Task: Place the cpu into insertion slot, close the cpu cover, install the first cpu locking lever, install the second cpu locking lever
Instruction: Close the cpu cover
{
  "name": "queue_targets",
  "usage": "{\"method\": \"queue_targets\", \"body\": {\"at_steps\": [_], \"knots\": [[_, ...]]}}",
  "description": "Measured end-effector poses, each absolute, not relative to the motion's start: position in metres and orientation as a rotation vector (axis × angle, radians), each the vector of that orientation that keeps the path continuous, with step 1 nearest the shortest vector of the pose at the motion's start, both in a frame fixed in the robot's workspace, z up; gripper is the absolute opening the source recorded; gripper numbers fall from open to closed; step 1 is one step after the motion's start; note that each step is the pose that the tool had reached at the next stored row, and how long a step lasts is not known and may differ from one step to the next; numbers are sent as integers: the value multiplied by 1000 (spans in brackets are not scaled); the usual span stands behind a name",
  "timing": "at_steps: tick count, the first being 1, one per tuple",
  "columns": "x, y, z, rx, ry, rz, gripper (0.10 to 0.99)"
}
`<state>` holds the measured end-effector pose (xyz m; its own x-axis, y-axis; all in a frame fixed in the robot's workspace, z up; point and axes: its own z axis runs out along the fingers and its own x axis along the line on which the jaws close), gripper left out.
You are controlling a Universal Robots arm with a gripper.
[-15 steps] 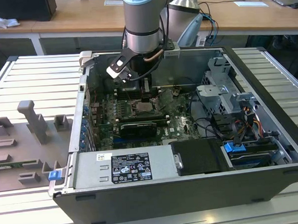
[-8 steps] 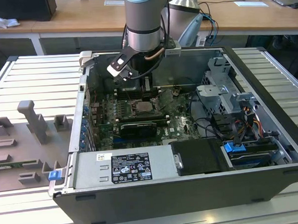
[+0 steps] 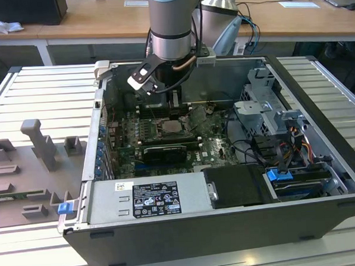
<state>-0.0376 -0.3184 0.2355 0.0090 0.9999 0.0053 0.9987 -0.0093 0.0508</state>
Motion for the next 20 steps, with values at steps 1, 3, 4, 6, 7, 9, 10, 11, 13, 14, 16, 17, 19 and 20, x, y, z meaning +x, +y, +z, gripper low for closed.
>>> {"method": "queue_targets", "body": {"at_steps": [1,3,4,6,7,9,10,11,13,14,16,17,19,20], "knots": [[-38,-318,236,2208,2188,61,106],[-38,-318,237,2208,2188,61,106],[-38,-318,238,2208,2188,61,106],[-38,-318,239,2208,2188,61,106],[-38,-318,240,2208,2188,61,106],[-38,-318,241,2208,2188,61,106],[-38,-318,241,2208,2188,62,106],[-38,-318,242,2208,2188,62,106],[-38,-318,243,2208,2188,61,106],[-38,-318,243,2208,2188,61,106],[-38,-318,245,2208,2188,61,106],[-38,-318,246,2208,2188,61,106],[-38,-318,247,2208,2188,62,106],[-38,-318,248,2208,2188,61,106]]}}
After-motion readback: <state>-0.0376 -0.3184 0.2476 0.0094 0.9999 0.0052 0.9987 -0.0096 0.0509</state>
